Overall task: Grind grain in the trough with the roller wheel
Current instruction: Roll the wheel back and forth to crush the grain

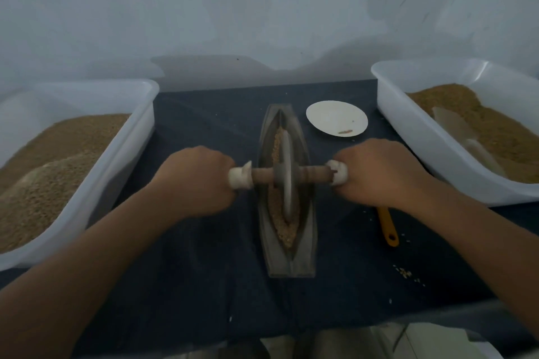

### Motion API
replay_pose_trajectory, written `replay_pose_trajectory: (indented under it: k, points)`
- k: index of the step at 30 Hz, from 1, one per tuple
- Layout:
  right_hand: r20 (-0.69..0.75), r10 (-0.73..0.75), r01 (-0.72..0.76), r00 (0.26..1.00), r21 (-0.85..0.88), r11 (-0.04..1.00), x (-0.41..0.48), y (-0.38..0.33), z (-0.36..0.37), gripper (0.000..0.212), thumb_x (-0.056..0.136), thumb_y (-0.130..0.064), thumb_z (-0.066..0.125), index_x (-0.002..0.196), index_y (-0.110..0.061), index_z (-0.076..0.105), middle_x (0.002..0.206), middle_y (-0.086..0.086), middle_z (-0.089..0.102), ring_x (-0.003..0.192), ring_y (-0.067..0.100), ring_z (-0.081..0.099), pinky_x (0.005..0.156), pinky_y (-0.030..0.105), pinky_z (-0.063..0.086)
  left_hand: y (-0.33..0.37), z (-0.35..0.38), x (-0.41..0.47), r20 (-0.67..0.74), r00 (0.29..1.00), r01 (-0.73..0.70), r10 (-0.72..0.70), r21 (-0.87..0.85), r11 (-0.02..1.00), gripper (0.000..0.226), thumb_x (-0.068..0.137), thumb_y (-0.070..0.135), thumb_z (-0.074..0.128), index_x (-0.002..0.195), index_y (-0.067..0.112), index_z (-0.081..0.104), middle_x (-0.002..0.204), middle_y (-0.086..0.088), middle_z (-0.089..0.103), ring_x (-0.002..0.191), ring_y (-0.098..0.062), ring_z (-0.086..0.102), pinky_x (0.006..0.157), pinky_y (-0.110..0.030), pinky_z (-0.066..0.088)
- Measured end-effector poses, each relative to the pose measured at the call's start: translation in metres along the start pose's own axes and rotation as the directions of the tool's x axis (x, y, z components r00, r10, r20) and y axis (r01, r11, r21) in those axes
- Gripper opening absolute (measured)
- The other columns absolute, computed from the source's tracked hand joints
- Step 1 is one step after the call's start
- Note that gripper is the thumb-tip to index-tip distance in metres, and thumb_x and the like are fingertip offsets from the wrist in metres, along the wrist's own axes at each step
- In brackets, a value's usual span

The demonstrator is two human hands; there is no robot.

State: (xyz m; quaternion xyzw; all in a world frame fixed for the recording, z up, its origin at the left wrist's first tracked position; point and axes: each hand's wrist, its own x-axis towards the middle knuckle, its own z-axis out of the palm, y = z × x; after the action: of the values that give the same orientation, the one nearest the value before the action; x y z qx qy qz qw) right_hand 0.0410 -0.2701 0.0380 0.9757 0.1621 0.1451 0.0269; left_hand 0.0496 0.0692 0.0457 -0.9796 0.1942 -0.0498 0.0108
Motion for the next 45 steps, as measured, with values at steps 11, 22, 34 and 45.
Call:
replay_pose_trajectory:
  k: [11, 22, 34, 45]
  points:
    - [-0.077, 0.063, -0.066, 0.995, -0.029, 0.997, 0.059, -0.008, -0.018, 0.030, 0.083, -0.043, 0.052, 0.060, -0.026, 0.043, 0.058, -0.007, 0.045, 0.053, 0.017, 0.047, 0.054, 0.031, 0.044, -0.004, 0.003, 0.055, 0.080, 0.985, 0.161, -0.152, -0.123, 0.979, 0.021, 0.079, 0.042, 0.059, 0.069, 0.023, 0.059, 0.075, 0.004, 0.064, 0.066, -0.019, 0.058, 0.059, -0.032, 0.045]
    - [-0.109, 0.101, -0.106, 0.989, -0.043, 0.993, 0.057, -0.003, -0.001, 0.038, 0.089, -0.049, 0.054, 0.059, -0.027, 0.045, 0.053, -0.007, 0.044, 0.048, 0.008, 0.038, 0.048, 0.025, 0.027, -0.005, 0.006, 0.061, -0.064, 0.988, 0.137, -0.139, -0.034, 0.990, 0.026, 0.080, 0.046, 0.059, 0.065, 0.026, 0.053, 0.069, 0.009, 0.058, 0.063, -0.020, 0.056, 0.060, -0.031, 0.044]
    - [-0.115, -0.072, 0.074, 0.991, 0.010, 0.997, -0.017, -0.011, -0.014, 0.027, 0.068, -0.059, 0.046, 0.057, -0.037, 0.034, 0.046, -0.015, 0.034, 0.040, -0.001, 0.034, 0.039, 0.021, 0.029, -0.003, 0.000, -0.022, 0.009, 1.000, -0.008, 0.009, -0.076, 0.997, 0.025, 0.071, 0.054, 0.055, 0.063, 0.030, 0.053, 0.055, 0.013, 0.053, 0.051, -0.005, 0.052, 0.046, -0.024, 0.034]
    - [-0.052, 0.179, -0.182, 0.982, -0.049, 0.982, 0.068, 0.002, 0.003, 0.043, 0.099, -0.051, 0.044, 0.065, -0.025, 0.054, 0.064, -0.006, 0.054, 0.056, 0.012, 0.043, 0.056, 0.030, 0.040, 0.002, -0.012, 0.073, 0.001, 0.983, 0.185, -0.185, -0.033, 0.982, 0.017, 0.076, 0.039, 0.060, 0.069, 0.024, 0.057, 0.076, 0.004, 0.063, 0.064, -0.019, 0.055, 0.063, -0.032, 0.046]
